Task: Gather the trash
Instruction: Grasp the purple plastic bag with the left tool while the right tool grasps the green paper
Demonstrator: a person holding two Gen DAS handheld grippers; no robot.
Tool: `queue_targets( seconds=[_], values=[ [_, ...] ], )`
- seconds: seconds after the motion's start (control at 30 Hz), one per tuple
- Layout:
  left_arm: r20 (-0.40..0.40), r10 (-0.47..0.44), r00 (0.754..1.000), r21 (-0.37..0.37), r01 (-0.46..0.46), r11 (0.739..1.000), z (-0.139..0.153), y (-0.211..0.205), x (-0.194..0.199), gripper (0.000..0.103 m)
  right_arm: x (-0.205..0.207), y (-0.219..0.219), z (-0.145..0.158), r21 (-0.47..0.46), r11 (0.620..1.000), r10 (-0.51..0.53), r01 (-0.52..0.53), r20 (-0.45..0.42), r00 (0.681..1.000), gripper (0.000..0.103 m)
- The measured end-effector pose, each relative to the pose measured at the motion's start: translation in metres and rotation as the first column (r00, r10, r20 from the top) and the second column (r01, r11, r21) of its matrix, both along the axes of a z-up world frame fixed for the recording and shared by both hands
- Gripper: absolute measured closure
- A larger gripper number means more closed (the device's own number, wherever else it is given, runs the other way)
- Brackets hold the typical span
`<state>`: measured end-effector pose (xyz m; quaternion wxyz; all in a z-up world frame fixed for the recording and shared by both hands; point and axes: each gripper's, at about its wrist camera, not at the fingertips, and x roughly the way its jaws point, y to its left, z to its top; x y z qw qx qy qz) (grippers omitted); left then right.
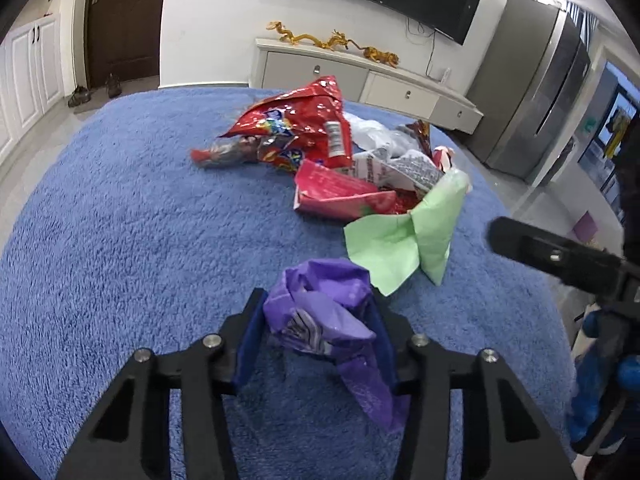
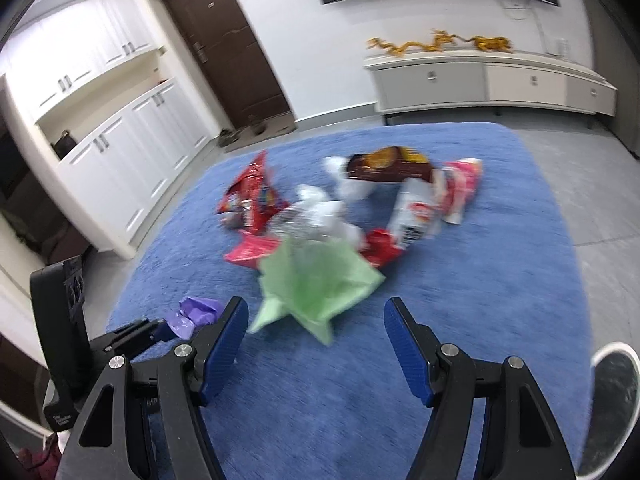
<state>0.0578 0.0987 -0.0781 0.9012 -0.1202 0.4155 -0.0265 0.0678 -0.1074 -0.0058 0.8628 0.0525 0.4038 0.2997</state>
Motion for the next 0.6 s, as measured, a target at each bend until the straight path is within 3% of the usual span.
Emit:
queue_targets(
  seconds=[0.13, 0.27, 0.4, 0.6],
  values=[
    [0.009, 0.004, 1.0, -0.023, -0.003, 1.0, -0.001, 0.011, -0.009, 0.059, 0.006, 0.024, -0.005, -0.017, 0.999, 0.048, -0.048, -0.007, 0.999, 0.055],
    [0.02, 0.006, 1.0, -0.018, -0.006, 1.0, 0.0, 0.015, -0.018, 0.06, 0.01, 0.038, -0.014, -0.054, 0.996, 0.066, -0.067, -0.02, 0.998, 0.066],
    [0.036, 0.004, 0.999, -0.007, -0.003, 1.0, 0.003, 0.012, -0.028, 0.061, 0.009, 0.037, -0.019, -0.062, 0.996, 0.065, -0.067, -0.026, 0.998, 0.085],
    [0.05, 0.002, 0.999, -0.006, -0.002, 1.0, 0.007, 0.009, -0.045, 0.062, 0.004, 0.014, -0.017, 0.011, 0.998, 0.061, -0.061, -0.041, 0.997, 0.092]
  ],
)
